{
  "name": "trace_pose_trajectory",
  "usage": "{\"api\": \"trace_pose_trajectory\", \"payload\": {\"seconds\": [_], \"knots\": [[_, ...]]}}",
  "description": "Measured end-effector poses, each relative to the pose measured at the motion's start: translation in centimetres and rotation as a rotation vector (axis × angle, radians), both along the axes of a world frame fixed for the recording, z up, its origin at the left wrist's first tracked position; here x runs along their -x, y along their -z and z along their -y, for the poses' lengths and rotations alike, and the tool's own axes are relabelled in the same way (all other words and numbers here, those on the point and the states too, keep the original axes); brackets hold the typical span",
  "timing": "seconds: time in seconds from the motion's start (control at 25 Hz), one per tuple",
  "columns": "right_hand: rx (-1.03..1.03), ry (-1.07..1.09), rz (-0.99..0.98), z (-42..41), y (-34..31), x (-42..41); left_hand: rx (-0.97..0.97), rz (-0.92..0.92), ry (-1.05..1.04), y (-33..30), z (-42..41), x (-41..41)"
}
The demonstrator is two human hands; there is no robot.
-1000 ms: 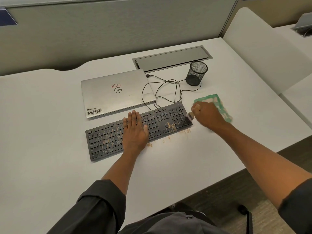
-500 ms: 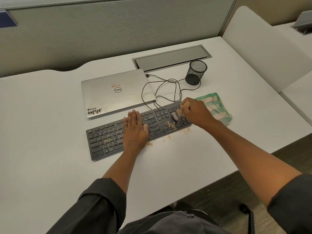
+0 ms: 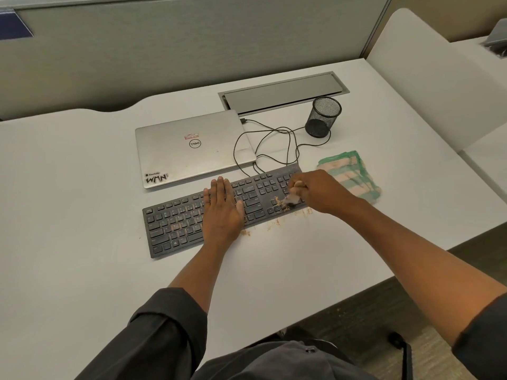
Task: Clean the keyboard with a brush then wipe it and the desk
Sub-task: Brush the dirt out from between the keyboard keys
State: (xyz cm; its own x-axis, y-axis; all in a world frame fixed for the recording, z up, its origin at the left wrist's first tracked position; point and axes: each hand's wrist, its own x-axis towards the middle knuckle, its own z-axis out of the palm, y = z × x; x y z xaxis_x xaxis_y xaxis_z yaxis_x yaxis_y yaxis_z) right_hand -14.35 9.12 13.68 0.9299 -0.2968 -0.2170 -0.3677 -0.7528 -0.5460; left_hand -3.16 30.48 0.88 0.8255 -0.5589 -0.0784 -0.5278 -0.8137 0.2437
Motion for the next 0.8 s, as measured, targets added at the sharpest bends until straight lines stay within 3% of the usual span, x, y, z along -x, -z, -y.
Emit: {"api": "trace_pose_trajectory", "payload": {"seconds": [0.28,0.8], "knots": [[0.065,0.073,0.056,1.5,-0.4,-0.2,-0.005,-0.005,-0.001,-0.1,0.0,0.0],[0.132,-0.022,0.060,-0.4,-0.4,-0.6,0.018,0.005,0.010,0.3,-0.1,-0.1]]}}
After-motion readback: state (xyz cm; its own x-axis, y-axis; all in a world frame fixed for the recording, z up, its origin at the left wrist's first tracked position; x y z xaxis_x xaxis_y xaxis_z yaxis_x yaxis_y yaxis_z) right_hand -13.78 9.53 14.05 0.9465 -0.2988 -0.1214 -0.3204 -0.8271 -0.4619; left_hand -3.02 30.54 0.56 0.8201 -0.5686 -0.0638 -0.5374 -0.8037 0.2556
